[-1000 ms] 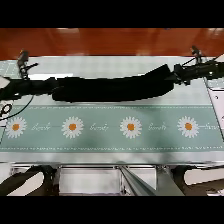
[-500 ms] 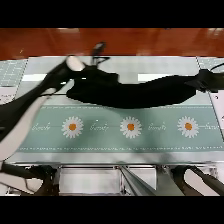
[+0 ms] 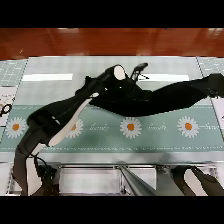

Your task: Fold the shirts.

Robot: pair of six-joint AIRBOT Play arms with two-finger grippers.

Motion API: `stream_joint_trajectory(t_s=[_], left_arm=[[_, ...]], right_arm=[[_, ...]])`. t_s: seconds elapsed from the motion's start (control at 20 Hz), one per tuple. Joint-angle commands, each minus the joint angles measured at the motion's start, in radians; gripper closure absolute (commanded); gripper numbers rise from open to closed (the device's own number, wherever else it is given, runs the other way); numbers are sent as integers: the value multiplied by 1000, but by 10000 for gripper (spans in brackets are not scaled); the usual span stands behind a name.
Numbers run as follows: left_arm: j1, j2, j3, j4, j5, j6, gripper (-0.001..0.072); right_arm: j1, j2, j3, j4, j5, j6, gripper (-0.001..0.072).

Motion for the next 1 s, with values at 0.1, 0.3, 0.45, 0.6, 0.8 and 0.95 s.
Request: stream_joint_trajectory(t_s=[0.1, 0.3, 0.45, 0.6, 0.8, 0.95], left_arm=[[-66, -40, 46, -107, -55, 9, 686], [18, 0, 54, -86, -153, 45, 686], [161, 142, 0, 92, -201, 43, 686], [353, 358, -208, 193, -171, 45, 686], [605, 670, -573, 197, -56, 98, 686], [733, 864, -767, 197, -12, 122, 686]], right_arm=[[0, 16, -2, 33, 5, 5, 689], [46, -3, -2, 40, -11, 10, 689], [213, -77, 2, 101, -114, 20, 690], [393, -212, 90, 159, -235, 20, 689], [586, -470, 327, 182, -282, 25, 689], [682, -660, 461, 187, -309, 40, 689]])
